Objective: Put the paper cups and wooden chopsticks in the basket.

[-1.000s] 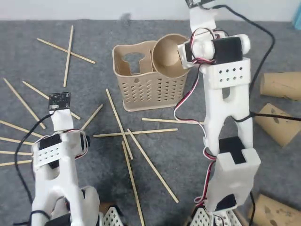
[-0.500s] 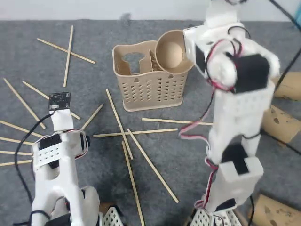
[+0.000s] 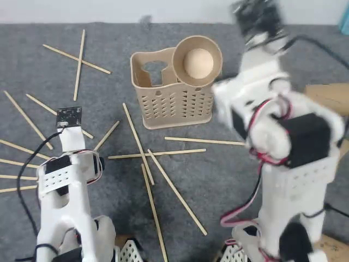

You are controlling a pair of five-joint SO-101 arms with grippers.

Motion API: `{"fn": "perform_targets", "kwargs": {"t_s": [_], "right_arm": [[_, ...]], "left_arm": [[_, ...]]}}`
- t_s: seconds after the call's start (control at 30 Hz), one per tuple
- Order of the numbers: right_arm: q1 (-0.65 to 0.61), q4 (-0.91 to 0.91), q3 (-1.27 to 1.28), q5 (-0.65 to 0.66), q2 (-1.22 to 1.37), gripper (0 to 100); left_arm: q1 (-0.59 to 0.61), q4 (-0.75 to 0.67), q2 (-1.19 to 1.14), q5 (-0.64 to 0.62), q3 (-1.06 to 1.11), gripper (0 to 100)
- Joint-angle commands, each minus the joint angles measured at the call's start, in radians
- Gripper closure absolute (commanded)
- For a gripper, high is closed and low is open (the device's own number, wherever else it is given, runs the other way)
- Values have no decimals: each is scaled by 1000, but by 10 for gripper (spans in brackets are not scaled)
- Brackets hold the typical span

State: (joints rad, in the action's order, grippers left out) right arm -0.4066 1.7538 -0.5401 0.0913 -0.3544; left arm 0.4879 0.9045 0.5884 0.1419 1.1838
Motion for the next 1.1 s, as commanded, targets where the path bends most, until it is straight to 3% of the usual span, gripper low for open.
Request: {"fn": "perform_targets", "kwargs": {"t_s": [0.0, 0.4, 0.83, 1.07], "right_arm": [[-25, -70, 190, 29, -108, 991], [-22, -538, 792, 32, -236, 991], [-12, -881, 810, 32, -180, 990], [19, -789, 652, 23, -85, 988]], "left_arm": [[-6, -26, 31, 9, -4, 816], [-5, -26, 31, 9, -4, 816], [-6, -26, 31, 9, -4, 816], [-6, -26, 31, 9, -4, 816]]}}
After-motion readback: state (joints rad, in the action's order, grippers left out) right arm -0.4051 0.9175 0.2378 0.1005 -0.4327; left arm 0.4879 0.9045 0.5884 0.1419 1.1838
